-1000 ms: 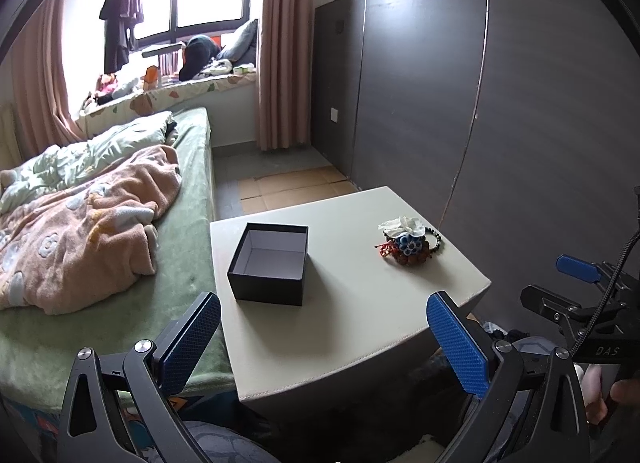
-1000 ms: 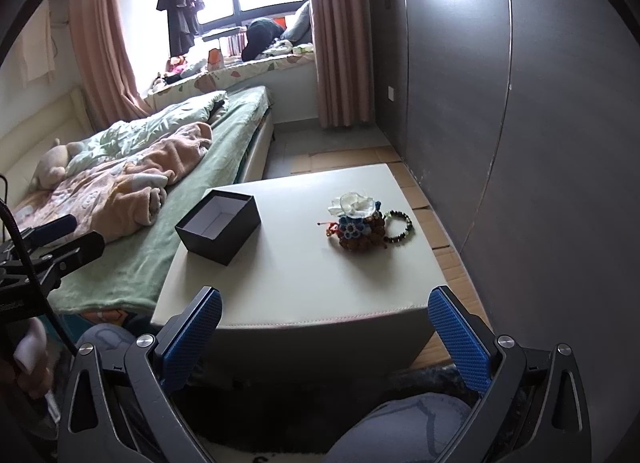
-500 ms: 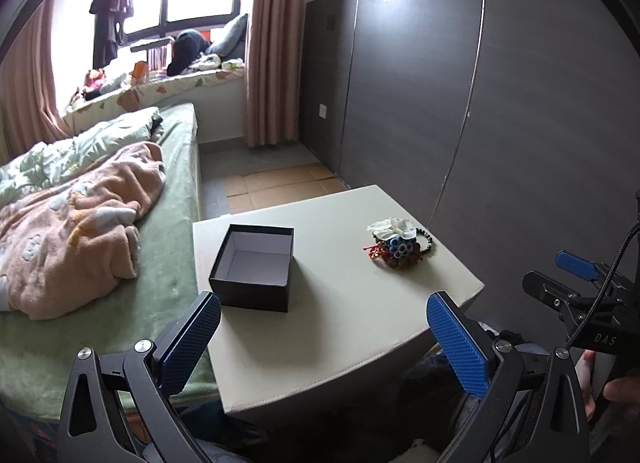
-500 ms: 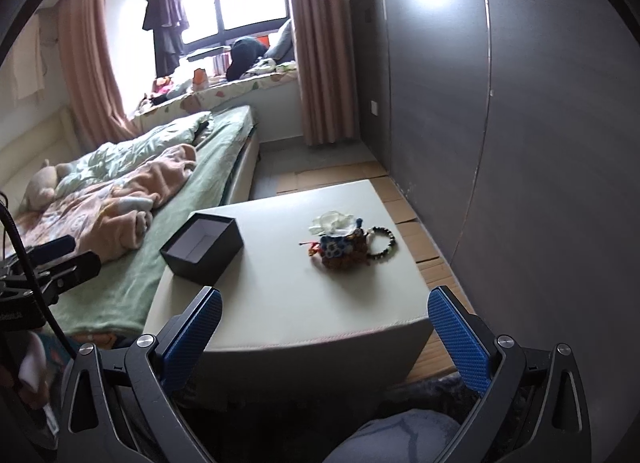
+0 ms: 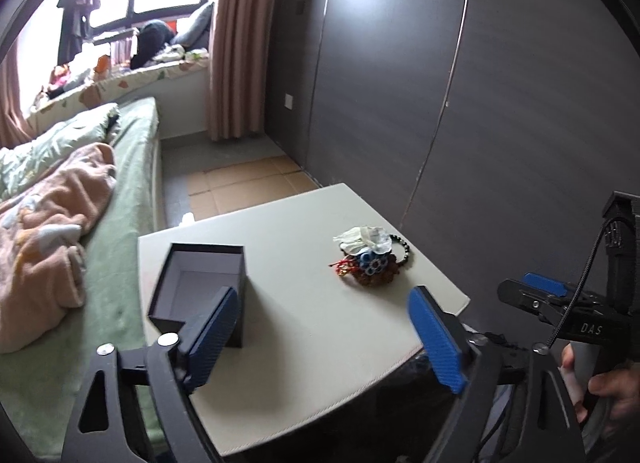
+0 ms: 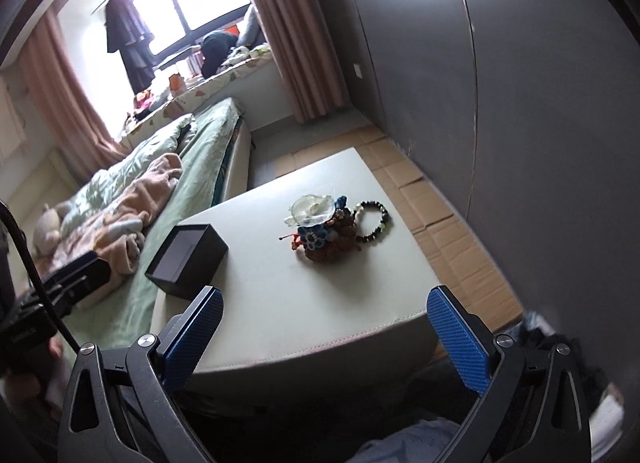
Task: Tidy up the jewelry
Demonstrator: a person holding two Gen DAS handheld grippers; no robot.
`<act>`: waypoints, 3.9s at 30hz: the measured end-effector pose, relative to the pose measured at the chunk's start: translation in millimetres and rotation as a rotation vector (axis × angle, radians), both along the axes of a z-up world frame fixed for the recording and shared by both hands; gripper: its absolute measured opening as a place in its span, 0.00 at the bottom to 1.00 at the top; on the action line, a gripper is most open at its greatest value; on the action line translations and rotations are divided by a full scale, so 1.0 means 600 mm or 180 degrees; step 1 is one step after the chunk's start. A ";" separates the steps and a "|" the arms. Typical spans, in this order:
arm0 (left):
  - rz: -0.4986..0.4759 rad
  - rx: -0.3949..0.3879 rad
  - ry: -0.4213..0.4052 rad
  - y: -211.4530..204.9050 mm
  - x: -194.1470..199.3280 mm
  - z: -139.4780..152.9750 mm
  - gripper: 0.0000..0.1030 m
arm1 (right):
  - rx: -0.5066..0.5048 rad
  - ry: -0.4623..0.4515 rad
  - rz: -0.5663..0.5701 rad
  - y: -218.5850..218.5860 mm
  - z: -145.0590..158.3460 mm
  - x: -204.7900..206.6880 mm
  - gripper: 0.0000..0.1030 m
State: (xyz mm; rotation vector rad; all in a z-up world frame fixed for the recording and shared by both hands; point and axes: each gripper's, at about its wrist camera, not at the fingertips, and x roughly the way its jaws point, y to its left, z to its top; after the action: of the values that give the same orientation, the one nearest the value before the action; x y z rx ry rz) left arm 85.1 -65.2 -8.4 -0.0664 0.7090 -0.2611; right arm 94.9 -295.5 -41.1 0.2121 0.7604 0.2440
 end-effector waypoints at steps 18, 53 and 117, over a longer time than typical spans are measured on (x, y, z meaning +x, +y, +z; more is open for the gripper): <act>-0.0184 -0.0194 0.0404 -0.056 0.140 -0.052 0.60 | 0.0727 0.0447 -0.0195 -0.040 -0.093 0.119 0.77; -0.0046 -0.0499 0.0629 -0.071 0.243 -0.102 0.00 | 0.1316 0.0671 -0.0073 -0.023 -0.155 0.227 0.59; 0.1372 -0.1312 0.0601 0.330 0.062 -0.075 0.79 | 0.1171 0.0819 0.1210 0.357 -0.068 0.249 0.12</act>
State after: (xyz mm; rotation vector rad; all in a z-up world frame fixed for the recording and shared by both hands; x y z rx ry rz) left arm 122.1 133.0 -53.6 -0.6361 0.8000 0.0180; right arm 244.5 -81.5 -81.8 0.4535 1.0070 0.7300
